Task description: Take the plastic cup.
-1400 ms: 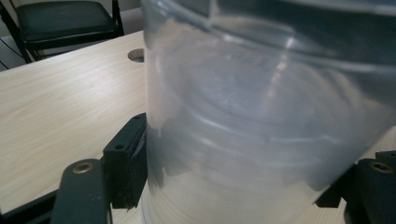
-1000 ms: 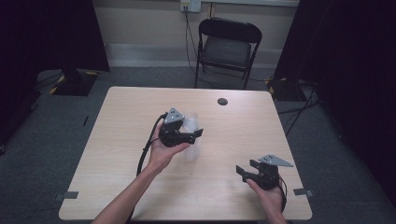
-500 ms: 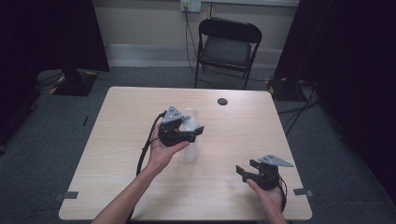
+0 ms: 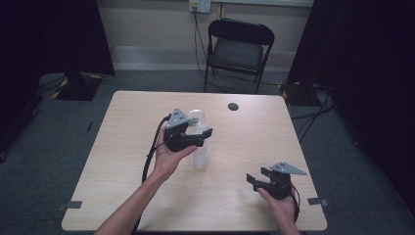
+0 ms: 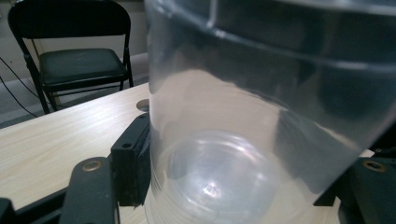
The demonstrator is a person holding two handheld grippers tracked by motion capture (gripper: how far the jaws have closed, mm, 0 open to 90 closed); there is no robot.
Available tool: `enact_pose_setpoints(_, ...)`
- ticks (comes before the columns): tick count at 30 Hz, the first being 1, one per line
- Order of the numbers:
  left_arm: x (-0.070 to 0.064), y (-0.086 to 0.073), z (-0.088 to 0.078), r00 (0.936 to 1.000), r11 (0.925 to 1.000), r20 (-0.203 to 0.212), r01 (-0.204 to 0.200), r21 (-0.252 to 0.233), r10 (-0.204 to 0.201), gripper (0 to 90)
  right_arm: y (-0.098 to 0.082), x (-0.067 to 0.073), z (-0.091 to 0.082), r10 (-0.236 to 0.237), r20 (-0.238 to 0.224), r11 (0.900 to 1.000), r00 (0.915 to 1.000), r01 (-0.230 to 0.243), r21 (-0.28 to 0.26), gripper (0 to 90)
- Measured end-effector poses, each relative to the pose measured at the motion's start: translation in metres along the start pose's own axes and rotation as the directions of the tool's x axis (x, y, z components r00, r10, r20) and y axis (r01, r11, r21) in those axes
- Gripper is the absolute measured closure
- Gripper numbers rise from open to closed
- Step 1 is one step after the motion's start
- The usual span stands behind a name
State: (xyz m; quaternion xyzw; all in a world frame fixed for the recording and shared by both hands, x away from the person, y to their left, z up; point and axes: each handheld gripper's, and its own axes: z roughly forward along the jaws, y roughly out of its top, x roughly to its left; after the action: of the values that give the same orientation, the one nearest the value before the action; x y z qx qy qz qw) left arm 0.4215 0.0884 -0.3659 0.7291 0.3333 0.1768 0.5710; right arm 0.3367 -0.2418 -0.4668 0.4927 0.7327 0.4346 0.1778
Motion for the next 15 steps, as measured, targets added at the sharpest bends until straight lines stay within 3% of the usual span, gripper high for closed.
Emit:
enact_pose_setpoints(5, -0.001, 0.002, -0.002, 0.9994, 0.9994, -0.011, -0.034, 0.003, 0.034, 32.5, 0.001, -0.001, 0.002, 0.009, 0.0, 1.0, 1.0, -0.009, -0.003, 31.3)
enact_pose_setpoints(9, 0.002, 0.007, -0.01, 0.9995, 0.9995, -0.022, -0.025, -0.018, 0.025, 32.7, 0.001, 0.0, 0.002, 0.006, 0.0, 1.0, 1.0, -0.006, -0.001, 31.3)
enact_pose_setpoints(13, 0.006, 0.014, -0.021, 0.9994, 0.9971, -0.034, -0.005, -0.076, 0.003, 33.0, 0.001, 0.0, 0.002, 0.002, 0.0, 1.0, 1.0, -0.002, -0.001, 31.3)
enact_pose_setpoints(15, 0.007, 0.015, -0.025, 0.9993, 0.9973, -0.037, -0.004, -0.074, 0.001, 33.2, 0.001, 0.0, 0.001, 0.004, -0.001, 1.0, 1.0, -0.004, 0.0, 31.3)
